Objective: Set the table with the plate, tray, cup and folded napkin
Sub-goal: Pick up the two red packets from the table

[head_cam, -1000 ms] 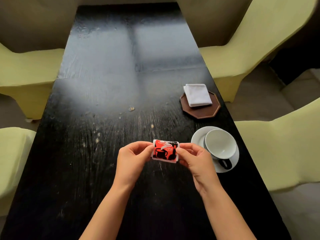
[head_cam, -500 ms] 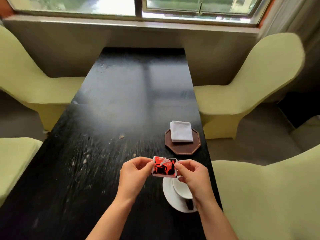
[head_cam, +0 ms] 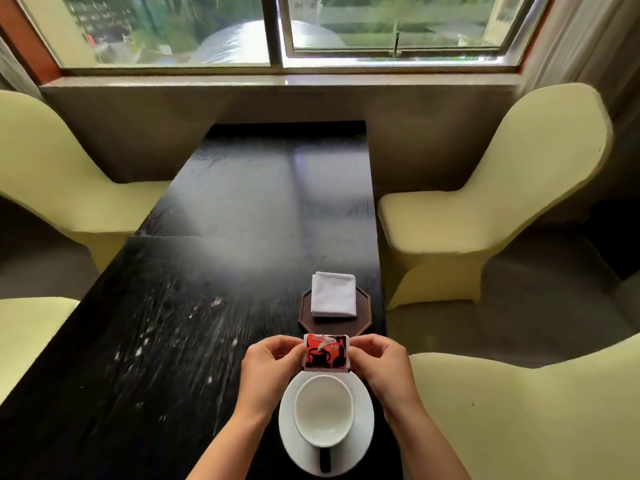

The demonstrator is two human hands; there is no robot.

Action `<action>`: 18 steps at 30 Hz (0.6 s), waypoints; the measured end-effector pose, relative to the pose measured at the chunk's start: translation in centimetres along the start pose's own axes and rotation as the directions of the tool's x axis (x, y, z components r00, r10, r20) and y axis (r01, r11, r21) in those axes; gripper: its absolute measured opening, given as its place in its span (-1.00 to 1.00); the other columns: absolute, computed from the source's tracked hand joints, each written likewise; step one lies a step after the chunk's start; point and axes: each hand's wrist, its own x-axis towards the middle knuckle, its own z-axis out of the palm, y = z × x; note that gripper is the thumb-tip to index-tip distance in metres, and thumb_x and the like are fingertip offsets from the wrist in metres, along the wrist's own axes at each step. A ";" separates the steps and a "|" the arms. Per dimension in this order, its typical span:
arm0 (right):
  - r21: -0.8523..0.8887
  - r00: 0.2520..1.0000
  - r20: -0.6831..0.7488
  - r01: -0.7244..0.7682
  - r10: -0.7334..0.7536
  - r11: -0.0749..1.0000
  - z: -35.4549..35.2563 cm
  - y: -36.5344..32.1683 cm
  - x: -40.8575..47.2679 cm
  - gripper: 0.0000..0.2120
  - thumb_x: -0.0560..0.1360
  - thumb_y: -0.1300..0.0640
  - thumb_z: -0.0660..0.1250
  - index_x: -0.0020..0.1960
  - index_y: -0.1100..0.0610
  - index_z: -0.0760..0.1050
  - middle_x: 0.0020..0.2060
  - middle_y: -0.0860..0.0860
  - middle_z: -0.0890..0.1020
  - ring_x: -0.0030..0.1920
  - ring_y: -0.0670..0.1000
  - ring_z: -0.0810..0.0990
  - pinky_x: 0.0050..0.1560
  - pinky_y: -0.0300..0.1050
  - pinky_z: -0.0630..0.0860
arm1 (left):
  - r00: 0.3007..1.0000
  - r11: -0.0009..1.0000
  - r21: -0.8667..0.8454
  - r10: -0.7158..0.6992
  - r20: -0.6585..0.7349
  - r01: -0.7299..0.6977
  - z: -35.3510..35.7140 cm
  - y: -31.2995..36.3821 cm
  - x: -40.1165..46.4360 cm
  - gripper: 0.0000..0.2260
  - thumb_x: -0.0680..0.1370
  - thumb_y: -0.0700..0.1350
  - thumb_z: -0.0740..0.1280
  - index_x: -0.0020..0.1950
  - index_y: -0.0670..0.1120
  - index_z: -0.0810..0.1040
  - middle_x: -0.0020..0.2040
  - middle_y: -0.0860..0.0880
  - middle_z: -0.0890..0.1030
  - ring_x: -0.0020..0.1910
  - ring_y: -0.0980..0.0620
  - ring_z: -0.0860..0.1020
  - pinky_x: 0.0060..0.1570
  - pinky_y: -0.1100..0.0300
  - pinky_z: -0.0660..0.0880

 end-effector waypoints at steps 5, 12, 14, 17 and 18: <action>-0.051 0.998 -0.029 -0.052 0.050 0.997 0.0 1.9 3.7 -0.90 0.37 0.35 0.39 -0.24 0.19 0.62 -0.34 0.06 0.68 -0.38 -0.13 0.59 -0.40 -0.28 0.50 | 0.999 0.990 0.139 0.001 0.034 -0.006 1.6 -1.5 3.8 -0.84 0.39 -0.19 0.45 -0.32 0.06 0.69 -0.35 0.06 0.69 -0.35 0.14 0.62 -0.22 0.12 0.58; -0.228 0.995 -0.101 -0.046 0.023 0.973 0.7 4.9 11.6 -0.81 0.34 0.30 0.38 -0.33 0.04 0.57 -0.34 0.01 0.65 -0.27 0.01 0.59 -0.16 -0.07 0.53 | 0.999 0.959 0.283 0.024 0.026 -0.031 5.3 -4.8 11.2 -0.94 0.40 -0.15 0.44 -0.21 -0.01 0.71 -0.30 0.09 0.69 -0.28 0.25 0.61 -0.15 0.26 0.52; -0.283 0.993 -0.118 -0.048 0.015 0.958 1.2 5.8 13.3 -0.81 0.34 0.28 0.38 -0.35 0.01 0.55 -0.36 -0.05 0.63 -0.24 0.00 0.60 -0.14 -0.11 0.52 | 1.000 0.950 0.313 0.016 0.015 -0.020 5.8 -5.9 12.7 -0.94 0.41 -0.13 0.44 -0.17 -0.03 0.71 -0.25 0.05 0.70 -0.23 0.22 0.61 -0.14 0.27 0.47; -0.342 0.992 -0.129 -0.041 -0.004 0.939 1.9 7.0 15.0 -0.83 0.33 0.26 0.38 -0.33 0.01 0.54 -0.37 -0.07 0.61 -0.25 -0.03 0.58 -0.19 -0.21 0.43 | 1.000 0.939 0.344 -0.005 -0.020 0.012 6.4 -7.6 14.2 -0.93 0.42 -0.11 0.44 -0.14 -0.05 0.71 -0.21 0.01 0.71 -0.20 0.15 0.61 -0.13 0.28 0.41; -0.361 0.991 -0.131 -0.038 -0.011 0.932 2.1 7.3 15.4 -0.85 0.34 0.26 0.38 -0.32 0.03 0.55 -0.37 -0.07 0.60 -0.25 -0.04 0.57 -0.20 -0.23 0.40 | 0.999 0.935 0.355 -0.011 -0.033 0.022 6.6 -8.1 14.5 -0.92 0.42 -0.11 0.43 -0.14 -0.06 0.71 -0.19 0.00 0.71 -0.20 0.13 0.60 -0.13 0.28 0.40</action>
